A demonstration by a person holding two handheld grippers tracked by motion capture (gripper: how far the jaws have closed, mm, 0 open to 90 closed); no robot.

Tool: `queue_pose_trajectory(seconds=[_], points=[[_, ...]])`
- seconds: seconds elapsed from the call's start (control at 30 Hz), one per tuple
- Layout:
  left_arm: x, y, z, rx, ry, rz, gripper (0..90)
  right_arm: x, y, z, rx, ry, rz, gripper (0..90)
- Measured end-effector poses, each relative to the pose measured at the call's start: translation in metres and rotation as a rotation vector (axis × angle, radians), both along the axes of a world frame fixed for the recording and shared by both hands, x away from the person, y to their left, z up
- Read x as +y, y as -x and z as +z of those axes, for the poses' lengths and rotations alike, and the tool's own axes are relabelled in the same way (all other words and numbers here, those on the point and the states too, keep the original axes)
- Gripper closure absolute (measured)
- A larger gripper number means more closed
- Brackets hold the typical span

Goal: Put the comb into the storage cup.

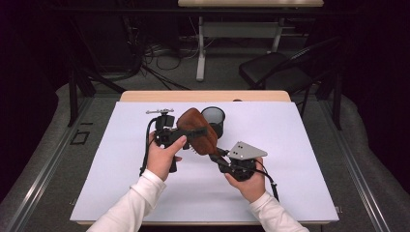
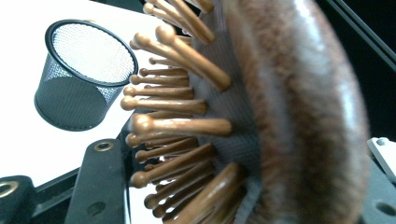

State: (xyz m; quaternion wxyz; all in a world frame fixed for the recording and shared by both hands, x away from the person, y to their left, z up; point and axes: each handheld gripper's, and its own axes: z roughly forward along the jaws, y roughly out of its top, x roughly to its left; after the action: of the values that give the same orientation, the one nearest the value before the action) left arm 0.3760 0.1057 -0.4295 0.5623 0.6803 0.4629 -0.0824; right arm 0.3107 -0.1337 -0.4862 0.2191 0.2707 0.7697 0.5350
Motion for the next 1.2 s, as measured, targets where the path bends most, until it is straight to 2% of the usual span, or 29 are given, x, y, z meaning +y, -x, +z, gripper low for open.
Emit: queue_pose_trajectory(seconds=[0.63,0.93,1.2], points=[[0.0015,-0.0005,-0.0008,0.059,-0.002,-0.010,45.6,0.0016,-0.0009,-0.0056,-0.001,0.014,0.008,72.3],[0.0016,-0.0004,-0.0009,0.098,0.003,0.007,46.4,0.0023,-0.0013,-0.0074,0.000,0.014,0.008,72.2],[0.0020,-0.0012,-0.0011,0.116,0.008,0.011,46.8,0.0021,-0.0017,-0.0073,0.009,0.008,0.010,71.9]])
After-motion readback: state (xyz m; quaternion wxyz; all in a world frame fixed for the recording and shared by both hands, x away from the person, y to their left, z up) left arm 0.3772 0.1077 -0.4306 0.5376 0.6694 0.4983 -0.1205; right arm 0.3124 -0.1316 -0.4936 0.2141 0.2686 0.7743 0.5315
